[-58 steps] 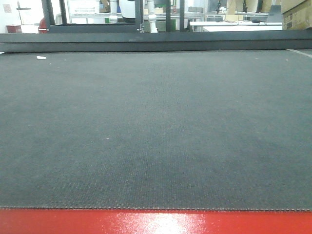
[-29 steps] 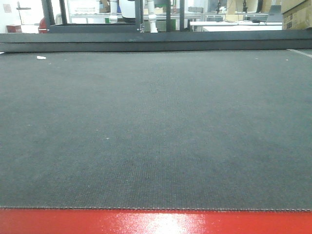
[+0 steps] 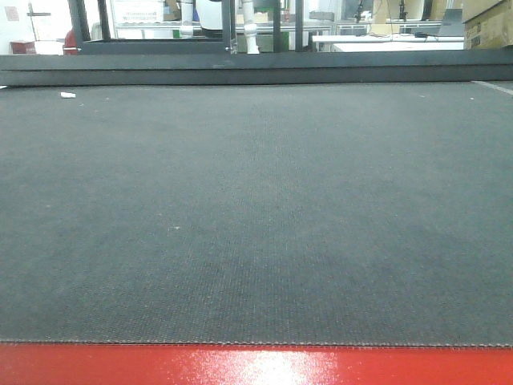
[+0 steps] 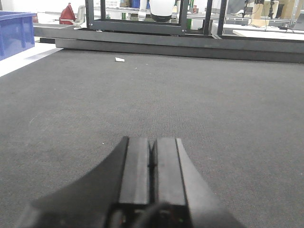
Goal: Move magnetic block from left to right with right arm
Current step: 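Lift the red cube with the right gripper off the table, then drive the base along the table holding the cube in the right gripper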
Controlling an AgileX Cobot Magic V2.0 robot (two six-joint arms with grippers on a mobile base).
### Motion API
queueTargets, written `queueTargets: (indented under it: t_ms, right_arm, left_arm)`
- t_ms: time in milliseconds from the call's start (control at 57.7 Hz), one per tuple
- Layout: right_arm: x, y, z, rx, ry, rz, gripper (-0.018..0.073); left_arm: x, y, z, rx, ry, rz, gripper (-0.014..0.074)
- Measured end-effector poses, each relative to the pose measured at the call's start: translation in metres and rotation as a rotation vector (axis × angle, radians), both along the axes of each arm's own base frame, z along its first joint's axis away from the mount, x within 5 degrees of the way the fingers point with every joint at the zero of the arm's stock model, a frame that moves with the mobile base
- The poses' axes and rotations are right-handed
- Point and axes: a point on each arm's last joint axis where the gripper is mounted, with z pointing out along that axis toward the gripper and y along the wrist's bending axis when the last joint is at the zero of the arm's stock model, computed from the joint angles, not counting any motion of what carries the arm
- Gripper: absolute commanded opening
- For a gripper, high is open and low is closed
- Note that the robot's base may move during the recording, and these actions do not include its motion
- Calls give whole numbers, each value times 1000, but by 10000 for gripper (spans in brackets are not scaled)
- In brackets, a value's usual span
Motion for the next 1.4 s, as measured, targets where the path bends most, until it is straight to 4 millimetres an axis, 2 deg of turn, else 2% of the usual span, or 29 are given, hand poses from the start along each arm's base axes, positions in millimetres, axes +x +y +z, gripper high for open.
queueTargets:
  t_ms: [1404]
  right_arm:
    - [0, 0, -1, -1, 4, 0, 225]
  left_arm:
    - [0, 0, 0, 0, 0, 0, -126]
